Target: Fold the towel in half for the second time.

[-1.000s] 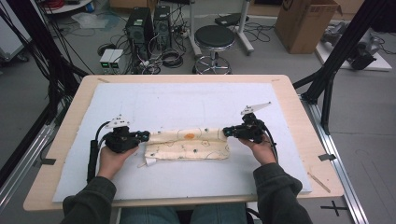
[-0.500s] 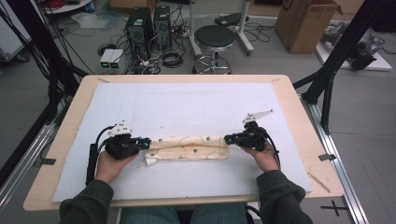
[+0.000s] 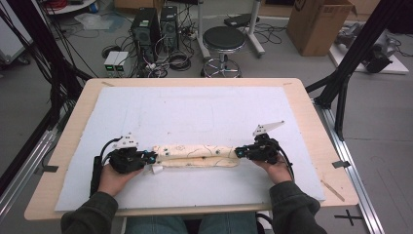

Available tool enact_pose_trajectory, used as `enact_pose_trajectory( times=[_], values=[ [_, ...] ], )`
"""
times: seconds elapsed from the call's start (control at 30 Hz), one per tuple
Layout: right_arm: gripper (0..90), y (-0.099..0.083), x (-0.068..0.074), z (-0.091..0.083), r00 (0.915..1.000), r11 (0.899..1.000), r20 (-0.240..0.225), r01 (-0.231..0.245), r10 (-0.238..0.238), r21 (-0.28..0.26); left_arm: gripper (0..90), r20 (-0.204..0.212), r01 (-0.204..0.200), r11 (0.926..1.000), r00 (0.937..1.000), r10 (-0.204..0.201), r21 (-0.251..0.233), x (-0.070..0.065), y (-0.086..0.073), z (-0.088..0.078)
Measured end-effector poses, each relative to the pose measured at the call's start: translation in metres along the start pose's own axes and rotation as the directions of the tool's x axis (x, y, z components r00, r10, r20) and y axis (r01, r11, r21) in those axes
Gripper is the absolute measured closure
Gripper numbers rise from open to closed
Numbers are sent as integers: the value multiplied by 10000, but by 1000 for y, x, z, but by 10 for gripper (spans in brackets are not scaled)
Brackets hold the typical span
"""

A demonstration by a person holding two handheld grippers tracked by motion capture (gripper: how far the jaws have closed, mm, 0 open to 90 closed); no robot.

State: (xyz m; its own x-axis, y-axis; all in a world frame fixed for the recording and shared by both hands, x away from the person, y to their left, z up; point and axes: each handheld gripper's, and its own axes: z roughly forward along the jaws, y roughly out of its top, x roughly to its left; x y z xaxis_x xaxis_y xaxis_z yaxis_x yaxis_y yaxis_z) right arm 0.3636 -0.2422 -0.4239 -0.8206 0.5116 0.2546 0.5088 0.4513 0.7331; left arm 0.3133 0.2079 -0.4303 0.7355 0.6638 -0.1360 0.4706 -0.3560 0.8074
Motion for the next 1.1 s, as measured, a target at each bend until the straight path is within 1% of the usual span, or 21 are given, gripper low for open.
enact_pose_trajectory(
  times=[0.07,0.13,0.2,0.23,0.27,0.33,0.37,0.43,0.5,0.57,0.6,0.67,0.7,0.77,0.8,0.83,0.87,0.9,0.93,1.03,1.1],
  values=[
    [820,-2,1,0,9999,9999,-44,-93,94,116,810,25,46,10000,10000,-46,-9,-1,-2,0],
    [816,-4,2,0,10000,9999,-89,-24,25,134,803,67,66,9999,10000,-67,112,0,-4,0],
    [805,-5,3,1,9999,9998,-99,36,-33,213,772,165,114,9998,9998,-117,187,0,-5,0],
    [798,-6,4,0,9999,9997,-135,-17,20,260,755,246,57,9997,9997,-63,219,1,-5,0],
    [779,-7,4,0,9999,9995,-163,-43,48,311,716,364,86,9997,9993,-95,242,0,-5,-1],
    [716,-9,4,-1,9995,9997,-313,-47,55,238,606,551,180,9998,9983,-185,90,-2,-3,-4],
    [685,-9,5,-3,9993,9998,-374,-65,72,173,567,666,193,9998,9976,-187,-96,-2,-2,-7],
    [625,-7,7,-8,9989,10000,-459,48,-51,-83,513,789,172,9986,9968,-132,-501,-4,2,-14],
    [603,-2,10,-12,9975,9994,-698,61,-84,-335,471,791,164,9973,9968,-107,-710,-4,9,-18],
    [592,6,12,-13,9970,9989,-765,100,-134,-450,476,793,230,9946,9967,-150,-1015,-3,18,-19],
    [592,10,13,-11,9963,9986,-842,118,-160,-507,482,862,256,9939,9961,-163,-1069,-3,23,-17],
    [609,18,14,-6,9962,9984,-834,210,-253,-521,563,801,314,9936,9965,-228,-1086,-2,30,-11],
    [635,22,15,-3,9962,9986,-819,244,-283,-475,606,683,298,9950,9974,-234,-954,-2,34,-7],
    [696,31,17,4,9968,9989,-732,296,-321,-355,707,632,345,9972,9975,-302,-667,-3,40,4],
    [730,35,17,8,9971,9992,-696,292,-310,-268,741,583,347,9983,9978,-320,-458,-4,44,12],
    [758,40,18,13,9973,9991,-611,411,-418,-130,781,609,264,9993,9978,-247,-273,-4,46,17],
    [771,43,18,18,9976,9992,-563,404,-407,-67,794,645,236,9995,9977,-222,-217,-5,47,20],
    [779,45,18,20,9975,9993,-604,365,-364,5,800,732,140,9998,9972,-128,-156,-8,49,27],
    [788,50,19,27,9972,9991,-639,398,-390,120,819,746,104,9999,9972,-95,-108,-10,50,30],
    [799,57,23,41,9955,9974,-768,586,-553,412,837,879,-114,9993,9961,81,368,-14,49,41],
    [799,59,27,51,9942,9958,-898,646,-588,641,846,990,-219,9983,9950,164,539,-18,48,45]
  ],
)
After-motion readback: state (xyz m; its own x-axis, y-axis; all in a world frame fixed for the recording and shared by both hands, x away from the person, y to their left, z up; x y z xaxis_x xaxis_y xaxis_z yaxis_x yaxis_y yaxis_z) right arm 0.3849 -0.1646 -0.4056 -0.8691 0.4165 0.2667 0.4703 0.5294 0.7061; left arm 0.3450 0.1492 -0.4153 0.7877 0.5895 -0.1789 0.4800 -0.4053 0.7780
